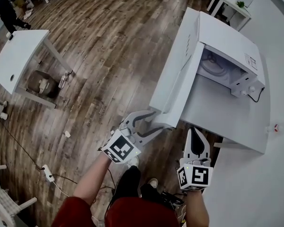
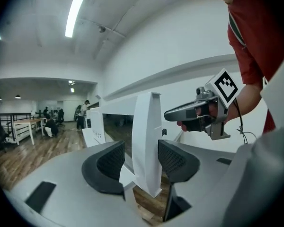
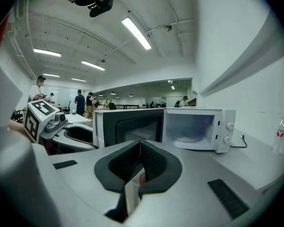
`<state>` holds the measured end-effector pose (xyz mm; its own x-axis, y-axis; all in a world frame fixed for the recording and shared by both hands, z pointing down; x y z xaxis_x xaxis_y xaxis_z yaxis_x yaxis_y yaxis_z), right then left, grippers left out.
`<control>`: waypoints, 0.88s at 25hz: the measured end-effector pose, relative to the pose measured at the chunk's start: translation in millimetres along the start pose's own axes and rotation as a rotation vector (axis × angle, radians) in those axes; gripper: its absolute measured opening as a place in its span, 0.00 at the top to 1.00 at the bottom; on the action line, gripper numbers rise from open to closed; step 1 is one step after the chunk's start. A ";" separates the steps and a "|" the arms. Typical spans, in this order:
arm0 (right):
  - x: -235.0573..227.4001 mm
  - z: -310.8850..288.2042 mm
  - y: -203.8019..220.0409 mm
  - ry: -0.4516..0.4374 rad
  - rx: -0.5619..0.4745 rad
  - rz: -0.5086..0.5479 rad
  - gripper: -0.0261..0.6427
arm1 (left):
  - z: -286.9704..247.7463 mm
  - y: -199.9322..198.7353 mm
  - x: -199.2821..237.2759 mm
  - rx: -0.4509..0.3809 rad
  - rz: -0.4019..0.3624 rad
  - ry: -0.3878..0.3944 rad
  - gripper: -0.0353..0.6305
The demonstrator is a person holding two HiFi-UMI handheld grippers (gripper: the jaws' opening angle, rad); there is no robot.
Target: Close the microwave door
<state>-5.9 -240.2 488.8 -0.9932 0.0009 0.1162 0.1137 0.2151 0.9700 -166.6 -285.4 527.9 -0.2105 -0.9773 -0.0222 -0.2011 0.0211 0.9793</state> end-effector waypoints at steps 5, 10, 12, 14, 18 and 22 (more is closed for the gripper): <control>-1.0 -7.3 3.6 0.026 0.020 0.002 0.92 | -7.7 8.5 6.7 0.023 0.011 0.098 0.63; -3.2 -12.2 5.1 0.048 0.022 0.005 0.92 | -12.9 7.4 6.9 0.021 -0.010 0.154 0.65; -3.2 -12.3 4.8 0.058 0.023 0.005 0.92 | -14.5 4.3 6.6 0.021 -0.028 0.172 0.66; -3.7 -11.8 4.2 0.068 0.021 0.005 0.92 | -16.9 3.7 5.0 0.029 -0.037 0.191 0.67; -8.5 -8.5 4.6 0.101 0.017 -0.005 0.92 | -26.2 2.5 -0.4 0.025 -0.040 0.221 0.68; -22.1 -0.7 9.1 0.131 0.012 -0.021 0.92 | -41.1 0.4 -8.6 0.019 -0.035 0.242 0.69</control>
<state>17.2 -239.0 495.2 -0.9836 -0.1309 0.1239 0.0921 0.2259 0.9698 -125.6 -285.7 536.7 0.0322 -0.9995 -0.0053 -0.2224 -0.0123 0.9749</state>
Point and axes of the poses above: the fingertips, and each gripper's own axes: z backward along the fingers, x to its left, y out of its underside, the point moved 6 cm from there along z, backward along the fingers, and after that the axes turned 14 degrees about y, right-handed, at the moved point
